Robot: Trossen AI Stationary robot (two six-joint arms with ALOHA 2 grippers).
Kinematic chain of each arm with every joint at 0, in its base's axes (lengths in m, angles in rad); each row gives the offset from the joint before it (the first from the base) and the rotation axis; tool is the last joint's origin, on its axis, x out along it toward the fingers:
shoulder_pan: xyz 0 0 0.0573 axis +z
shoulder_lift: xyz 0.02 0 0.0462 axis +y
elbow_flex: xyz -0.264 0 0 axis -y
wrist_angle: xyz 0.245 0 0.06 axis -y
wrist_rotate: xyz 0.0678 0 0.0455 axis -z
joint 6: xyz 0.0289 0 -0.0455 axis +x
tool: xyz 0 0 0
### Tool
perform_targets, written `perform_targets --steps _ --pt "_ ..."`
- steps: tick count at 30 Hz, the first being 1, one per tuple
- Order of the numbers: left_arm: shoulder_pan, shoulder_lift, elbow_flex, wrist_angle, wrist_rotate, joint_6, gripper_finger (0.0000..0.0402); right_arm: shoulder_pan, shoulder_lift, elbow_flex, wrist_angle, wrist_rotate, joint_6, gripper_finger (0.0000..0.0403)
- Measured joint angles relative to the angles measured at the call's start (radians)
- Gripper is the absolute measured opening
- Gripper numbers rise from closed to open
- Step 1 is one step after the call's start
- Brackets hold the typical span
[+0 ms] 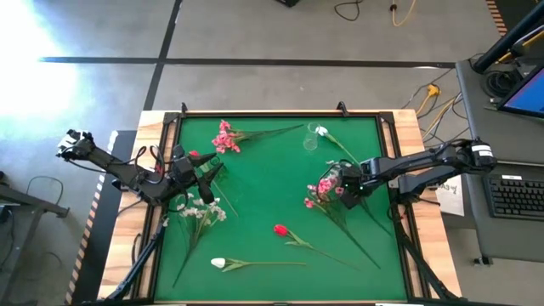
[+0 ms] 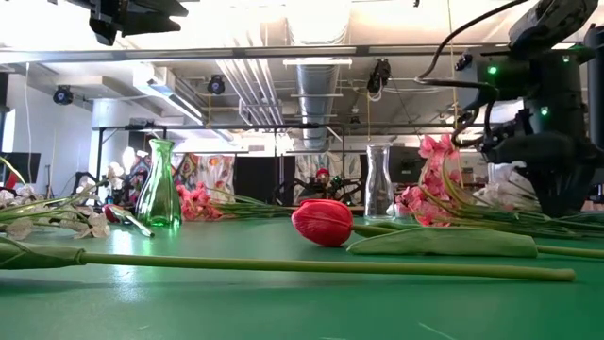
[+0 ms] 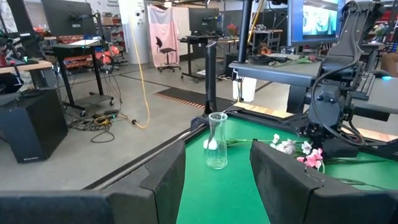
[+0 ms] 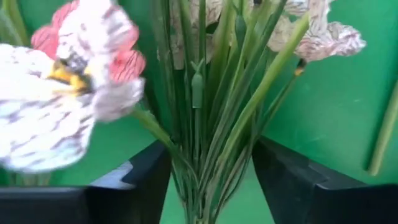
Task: Sort flowers into vase by color
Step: Put the right white flowers into the transparent vase
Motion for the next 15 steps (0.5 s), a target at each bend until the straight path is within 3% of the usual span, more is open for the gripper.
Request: perform_targets --steps 15 --pt "0.0 0.0 0.0 0.003 -0.001 0.0 0.0168 0.0 -0.108 0.0 -0.049 -0.022 0.055 0.0282"
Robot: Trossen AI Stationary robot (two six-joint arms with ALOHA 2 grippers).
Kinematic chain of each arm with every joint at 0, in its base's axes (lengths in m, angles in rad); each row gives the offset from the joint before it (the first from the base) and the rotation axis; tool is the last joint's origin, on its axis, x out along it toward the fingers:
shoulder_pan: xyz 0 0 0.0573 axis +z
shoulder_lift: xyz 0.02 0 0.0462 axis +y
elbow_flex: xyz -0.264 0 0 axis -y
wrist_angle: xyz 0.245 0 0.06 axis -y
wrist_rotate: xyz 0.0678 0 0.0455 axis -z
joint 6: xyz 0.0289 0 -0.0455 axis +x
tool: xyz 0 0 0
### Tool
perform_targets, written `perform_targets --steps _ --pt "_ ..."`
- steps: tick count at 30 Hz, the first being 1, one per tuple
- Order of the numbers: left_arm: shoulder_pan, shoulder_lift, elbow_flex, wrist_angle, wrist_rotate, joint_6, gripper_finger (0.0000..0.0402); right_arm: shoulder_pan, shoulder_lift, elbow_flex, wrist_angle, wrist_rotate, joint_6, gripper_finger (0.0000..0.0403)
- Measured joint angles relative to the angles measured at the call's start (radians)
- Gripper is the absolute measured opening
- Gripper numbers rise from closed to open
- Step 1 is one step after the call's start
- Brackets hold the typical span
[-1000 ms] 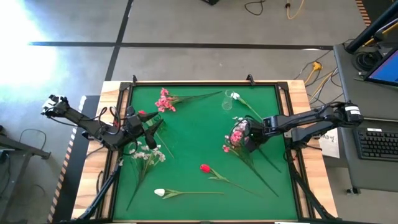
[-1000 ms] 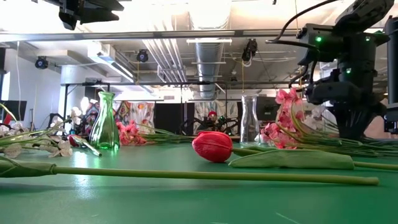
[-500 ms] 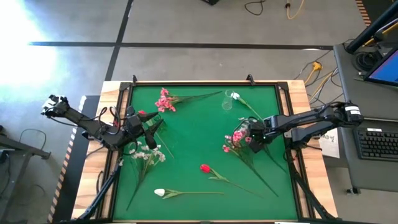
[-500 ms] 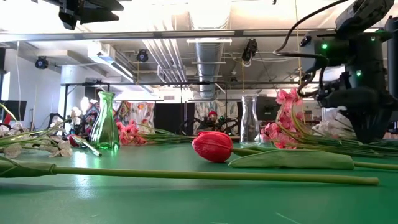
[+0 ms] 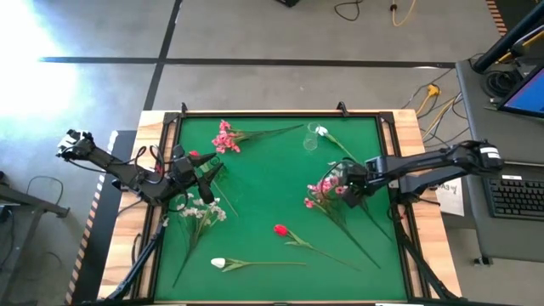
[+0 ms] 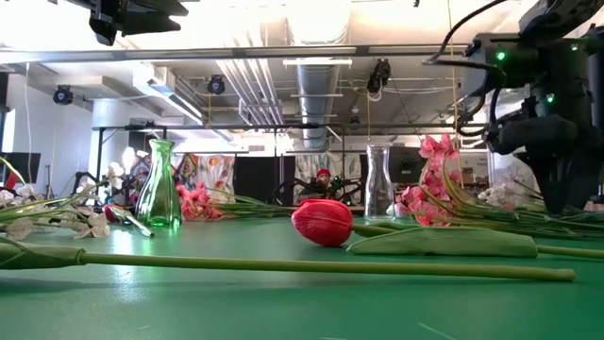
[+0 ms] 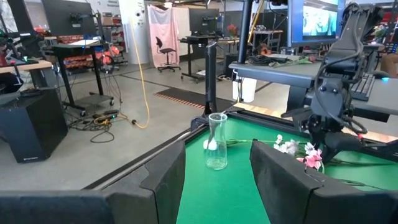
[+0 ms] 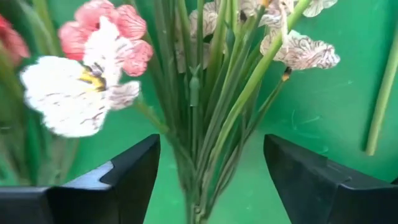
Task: Sort flowers into vase by color
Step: Put the right white flowers into the transparent vase
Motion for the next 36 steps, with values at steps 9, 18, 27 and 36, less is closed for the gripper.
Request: perform_targets --steps 9,18,27,36 --pt "0.0 0.0 0.0 -0.001 0.0 0.0 0.0168 0.066 -0.009 -0.005 0.002 -0.004 0.103 0.0293" --pt "0.0 0.0 0.0 -0.004 0.0 0.0 0.0168 0.12 0.101 -0.014 0.015 0.056 0.152 0.0271" --pt "0.0 0.0 0.0 -0.013 0.0 0.0 0.0168 0.12 0.104 -0.014 0.056 0.061 0.19 0.014" --pt "0.0 0.0 0.0 -0.016 0.0 0.0 0.0168 0.12 0.1 -0.01 0.049 0.082 0.203 0.0017"
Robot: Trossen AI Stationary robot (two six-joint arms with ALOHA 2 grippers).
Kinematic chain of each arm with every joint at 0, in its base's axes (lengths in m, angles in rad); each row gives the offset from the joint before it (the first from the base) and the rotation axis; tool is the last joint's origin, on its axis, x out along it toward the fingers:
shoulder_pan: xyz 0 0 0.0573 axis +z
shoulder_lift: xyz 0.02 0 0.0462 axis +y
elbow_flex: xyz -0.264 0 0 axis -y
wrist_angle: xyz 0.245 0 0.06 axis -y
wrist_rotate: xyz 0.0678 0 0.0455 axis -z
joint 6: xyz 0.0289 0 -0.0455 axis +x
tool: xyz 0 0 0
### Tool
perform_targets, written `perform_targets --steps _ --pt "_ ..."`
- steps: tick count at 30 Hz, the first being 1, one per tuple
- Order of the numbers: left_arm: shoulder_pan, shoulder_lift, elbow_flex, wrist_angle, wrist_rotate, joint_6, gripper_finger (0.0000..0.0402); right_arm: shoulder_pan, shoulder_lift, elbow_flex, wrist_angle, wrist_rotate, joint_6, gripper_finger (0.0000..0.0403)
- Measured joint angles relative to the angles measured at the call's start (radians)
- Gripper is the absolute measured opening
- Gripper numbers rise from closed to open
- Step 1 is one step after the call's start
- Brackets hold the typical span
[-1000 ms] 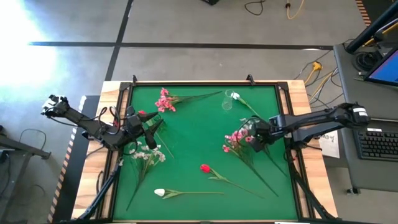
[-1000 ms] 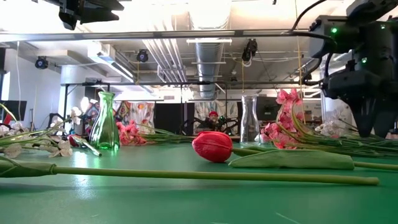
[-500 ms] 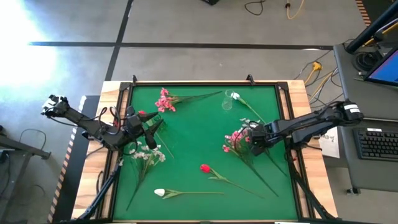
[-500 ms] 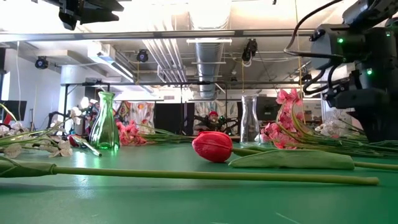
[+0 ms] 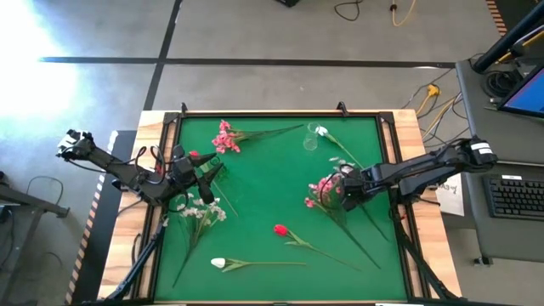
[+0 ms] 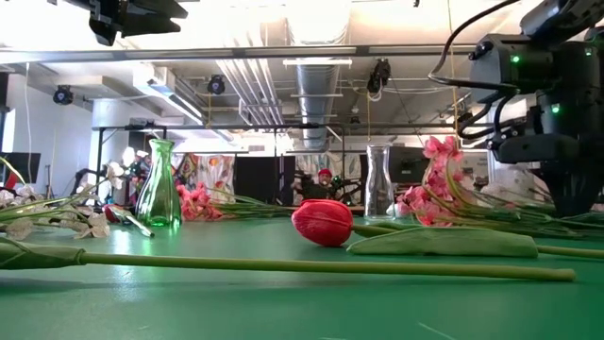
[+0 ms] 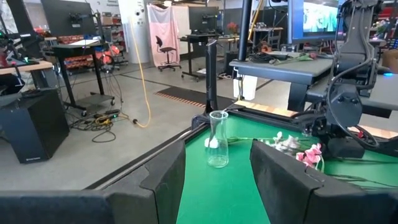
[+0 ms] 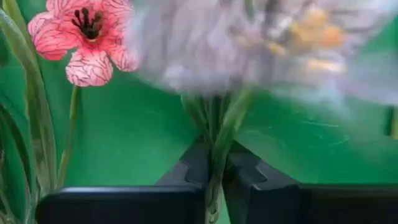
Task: Sort flowers into vase by color
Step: Put the right white flowers into the transparent vase
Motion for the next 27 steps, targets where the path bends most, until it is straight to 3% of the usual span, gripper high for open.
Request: perform_targets --steps 12,17,27 --pt "0.0 0.0 0.0 -0.002 0.0 0.0 0.0168 -0.003 -0.072 0.14 -0.159 0.038 -0.038 0.0022" --pt "0.0 0.0 0.0 -0.001 0.007 0.0 0.0168 -0.003 -0.109 0.234 -0.271 0.142 -0.048 0.0022" --pt "0.0 0.0 0.0 0.0 0.026 -0.004 0.0168 -0.005 -0.178 0.456 -0.271 0.334 -0.192 0.0022"
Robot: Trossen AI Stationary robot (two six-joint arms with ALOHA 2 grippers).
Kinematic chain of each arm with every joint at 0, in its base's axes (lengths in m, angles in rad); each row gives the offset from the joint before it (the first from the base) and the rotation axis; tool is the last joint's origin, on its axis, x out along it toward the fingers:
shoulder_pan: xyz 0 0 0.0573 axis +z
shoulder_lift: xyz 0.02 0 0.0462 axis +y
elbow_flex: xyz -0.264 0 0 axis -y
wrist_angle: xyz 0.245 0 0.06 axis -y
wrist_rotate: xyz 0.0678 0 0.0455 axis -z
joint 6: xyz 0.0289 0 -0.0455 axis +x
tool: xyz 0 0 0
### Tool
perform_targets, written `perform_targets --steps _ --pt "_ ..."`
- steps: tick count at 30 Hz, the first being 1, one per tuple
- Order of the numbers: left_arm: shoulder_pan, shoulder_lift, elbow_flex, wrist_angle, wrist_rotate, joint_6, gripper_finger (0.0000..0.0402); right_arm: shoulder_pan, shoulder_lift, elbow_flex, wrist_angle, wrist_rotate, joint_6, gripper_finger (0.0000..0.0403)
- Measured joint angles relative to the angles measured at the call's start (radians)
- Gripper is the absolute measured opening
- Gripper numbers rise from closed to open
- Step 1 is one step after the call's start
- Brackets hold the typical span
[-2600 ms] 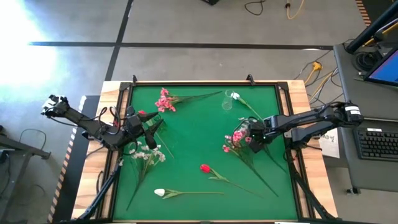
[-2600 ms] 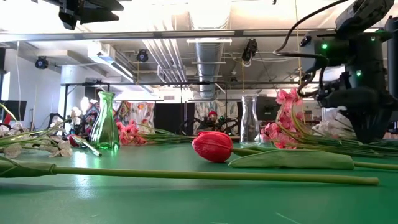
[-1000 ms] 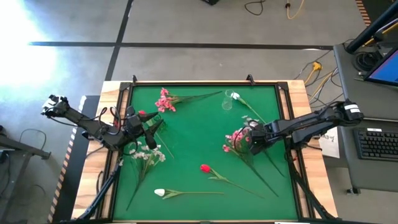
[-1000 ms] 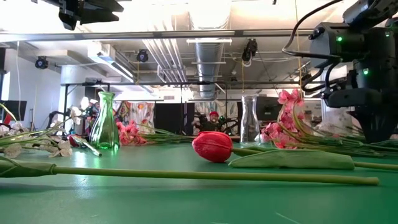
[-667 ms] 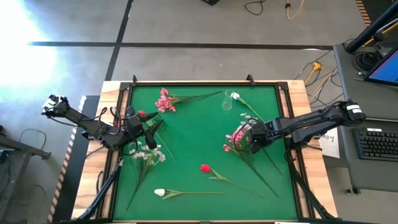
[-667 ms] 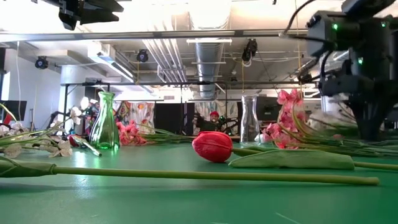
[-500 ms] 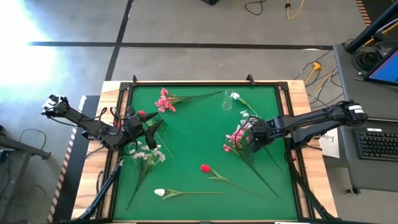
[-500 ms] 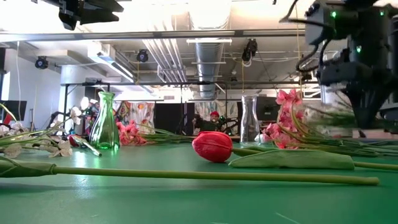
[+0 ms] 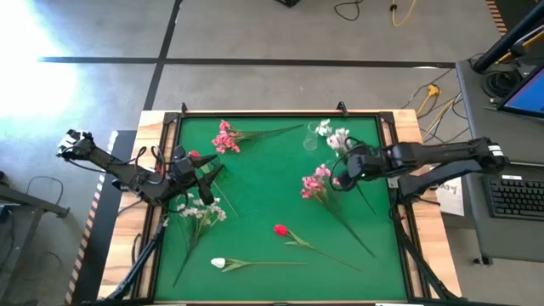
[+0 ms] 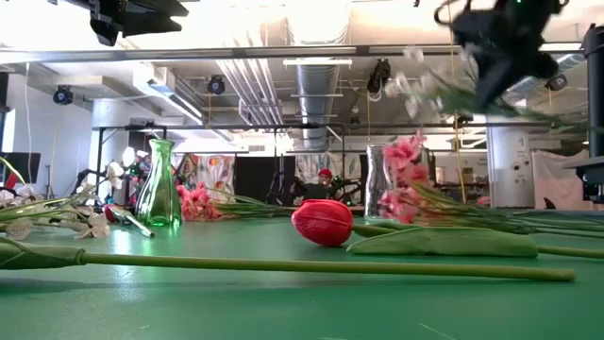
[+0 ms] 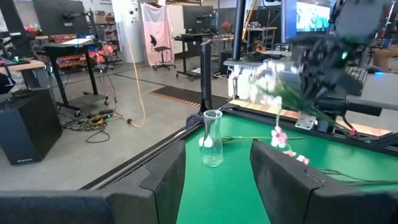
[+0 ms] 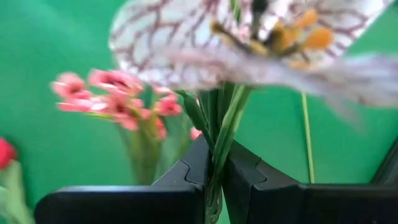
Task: Sort flowers into vase by color
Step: Put the right white flowers into the transparent vase
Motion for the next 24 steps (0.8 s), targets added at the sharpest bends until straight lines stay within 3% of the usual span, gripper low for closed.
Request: perform_targets --steps 13,16,24 --pt "0.0 0.0 0.0 0.0 0.01 -0.015 0.0168 0.0 -0.003 0.289 0.008 0.125 -0.225 0.0022" --pt "0.0 0.0 0.0 0.0 0.022 -0.015 0.0168 0.0 -0.009 0.3 0.106 0.178 -0.326 0.0022" --pt "0.0 0.0 0.0 0.0 0.022 -0.018 0.0168 0.0 -0.017 0.237 0.552 0.183 -0.673 0.0022"
